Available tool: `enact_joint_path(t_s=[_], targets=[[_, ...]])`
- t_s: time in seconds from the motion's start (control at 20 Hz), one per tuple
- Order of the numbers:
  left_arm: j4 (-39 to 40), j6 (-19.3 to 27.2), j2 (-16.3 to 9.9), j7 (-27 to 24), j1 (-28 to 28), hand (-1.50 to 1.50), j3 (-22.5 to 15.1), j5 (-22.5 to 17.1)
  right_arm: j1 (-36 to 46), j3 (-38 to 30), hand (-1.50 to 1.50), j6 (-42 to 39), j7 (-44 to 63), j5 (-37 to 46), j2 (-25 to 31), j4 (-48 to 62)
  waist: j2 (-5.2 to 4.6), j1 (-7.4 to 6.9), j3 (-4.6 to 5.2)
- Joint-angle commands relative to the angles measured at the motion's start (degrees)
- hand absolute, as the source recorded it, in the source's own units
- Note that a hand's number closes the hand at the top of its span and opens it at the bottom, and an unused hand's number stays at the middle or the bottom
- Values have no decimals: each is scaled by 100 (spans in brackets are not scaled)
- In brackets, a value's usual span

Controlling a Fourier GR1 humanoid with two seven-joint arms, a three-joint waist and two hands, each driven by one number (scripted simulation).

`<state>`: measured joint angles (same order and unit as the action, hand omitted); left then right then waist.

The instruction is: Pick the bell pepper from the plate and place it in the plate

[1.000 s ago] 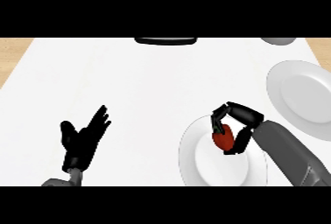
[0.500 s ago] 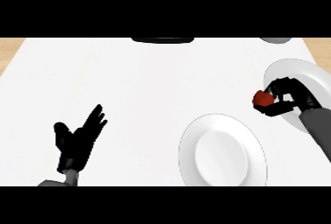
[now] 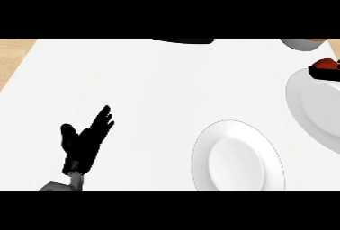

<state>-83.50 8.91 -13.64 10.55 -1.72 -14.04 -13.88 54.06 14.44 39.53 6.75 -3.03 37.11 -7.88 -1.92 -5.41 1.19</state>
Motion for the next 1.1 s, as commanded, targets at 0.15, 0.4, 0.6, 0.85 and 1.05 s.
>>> enact_joint_path(t_s=[0.15, 0.4, 0.6, 0.85, 1.05], targets=[[90, -134, 89, 58, -129, 0, -197, 29, 738, -79, 150, 3127, 1618, 73, -128, 766, -109, -307, -35], [75, -146, 89, 102, -254, 0, -186, 35, 609, 114, 150, 4551, 2240, 274, -275, 782, -150, -273, -68], [157, -47, 138, 86, -185, 0, -223, 124, 272, 313, 150, 4585, 2726, 481, -109, 786, -117, -135, -67], [131, 3, 129, 109, -103, 0, -58, 11, -182, 504, 150, 4602, 3237, 678, 312, 788, -57, -9, -74], [179, 26, 165, 169, -242, 0, -111, 94, -343, 735, 150, 4610, 3673, 921, 342, 788, -40, 40, -88]])
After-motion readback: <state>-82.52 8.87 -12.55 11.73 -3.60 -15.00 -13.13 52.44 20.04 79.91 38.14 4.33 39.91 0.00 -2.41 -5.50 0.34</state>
